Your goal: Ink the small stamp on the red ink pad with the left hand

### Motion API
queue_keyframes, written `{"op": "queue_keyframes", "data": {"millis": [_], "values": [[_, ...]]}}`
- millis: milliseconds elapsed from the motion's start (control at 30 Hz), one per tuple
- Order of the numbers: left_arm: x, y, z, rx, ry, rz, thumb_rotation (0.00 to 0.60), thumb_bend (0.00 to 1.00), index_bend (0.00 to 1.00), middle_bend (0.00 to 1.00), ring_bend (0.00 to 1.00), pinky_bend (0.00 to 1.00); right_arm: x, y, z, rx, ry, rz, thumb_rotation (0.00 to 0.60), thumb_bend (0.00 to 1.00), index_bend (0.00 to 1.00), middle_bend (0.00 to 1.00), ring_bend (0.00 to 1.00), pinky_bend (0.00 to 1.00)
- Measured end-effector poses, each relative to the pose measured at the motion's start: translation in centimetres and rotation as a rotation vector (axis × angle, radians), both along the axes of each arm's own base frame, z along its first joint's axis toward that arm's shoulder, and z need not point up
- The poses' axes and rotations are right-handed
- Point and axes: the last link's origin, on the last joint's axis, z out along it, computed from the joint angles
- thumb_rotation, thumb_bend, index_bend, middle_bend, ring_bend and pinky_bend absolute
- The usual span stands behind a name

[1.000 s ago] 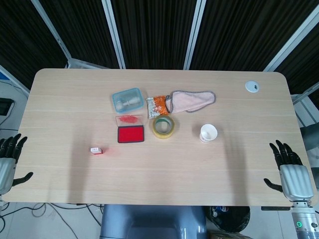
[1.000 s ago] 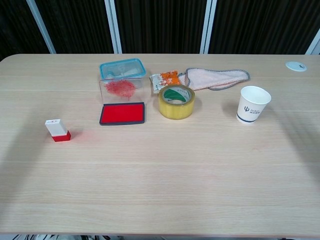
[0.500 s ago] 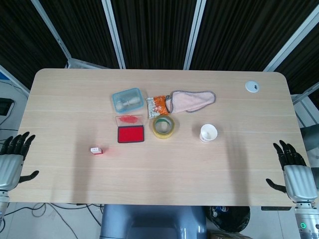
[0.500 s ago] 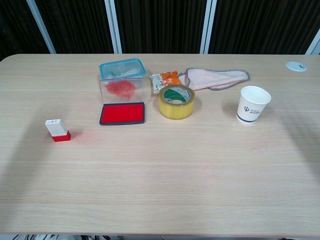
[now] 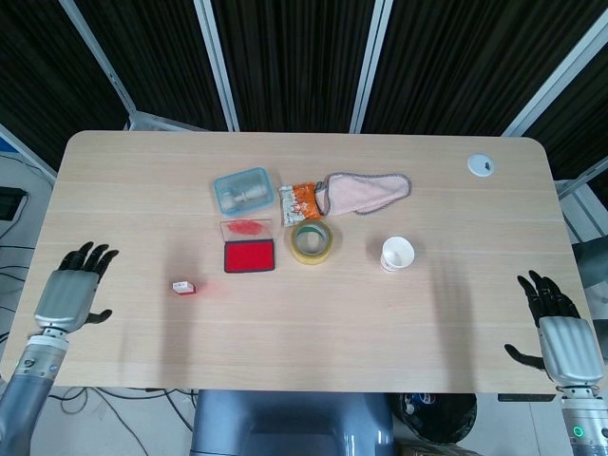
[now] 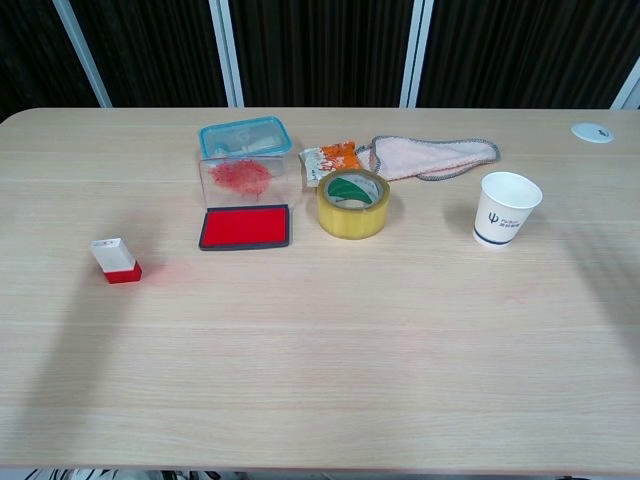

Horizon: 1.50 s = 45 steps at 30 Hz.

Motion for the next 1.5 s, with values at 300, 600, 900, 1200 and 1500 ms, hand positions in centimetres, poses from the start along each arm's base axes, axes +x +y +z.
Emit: {"op": "queue_keyframes", "data": {"millis": [300, 600, 900, 1200, 1500], "values": [[2.3, 2.7, -3.8, -0.057, 0.034, 0.014, 0.600, 0.11, 0.24, 0.21, 0.08, 0.19, 0.1, 0.0, 0.1, 0.009, -0.019, 0.005, 0.600, 0.19, 0.00, 0.00, 0.00, 0.19], [3.6, 4.1, -7.2, -0.100, 0.061, 0.020, 0.600, 0.14, 0.30, 0.28, 0.10, 0.21, 0.1, 0.0, 0.1, 0.011, -0.033, 0.008, 0.600, 0.20, 0.00, 0.00, 0.00, 0.19], [4.1, 5.0, -9.8, -0.103, 0.101, 0.035, 0.600, 0.18, 0.34, 0.32, 0.12, 0.24, 0.2, 0.0, 0.1, 0.015, -0.047, 0.015, 0.600, 0.20, 0.00, 0.00, 0.00, 0.19], [4.8, 5.4, -12.0, -0.109, 0.112, 0.046, 0.600, 0.22, 0.39, 0.38, 0.14, 0.25, 0.2, 0.0, 0.2, 0.016, -0.060, 0.021, 0.600, 0.21, 0.02, 0.00, 0.00, 0.19], [4.9, 5.5, -13.3, -0.115, 0.120, 0.058, 0.600, 0.29, 0.42, 0.41, 0.16, 0.26, 0.2, 0.0, 0.2, 0.020, -0.070, 0.024, 0.600, 0.22, 0.02, 0.00, 0.00, 0.19]]}}
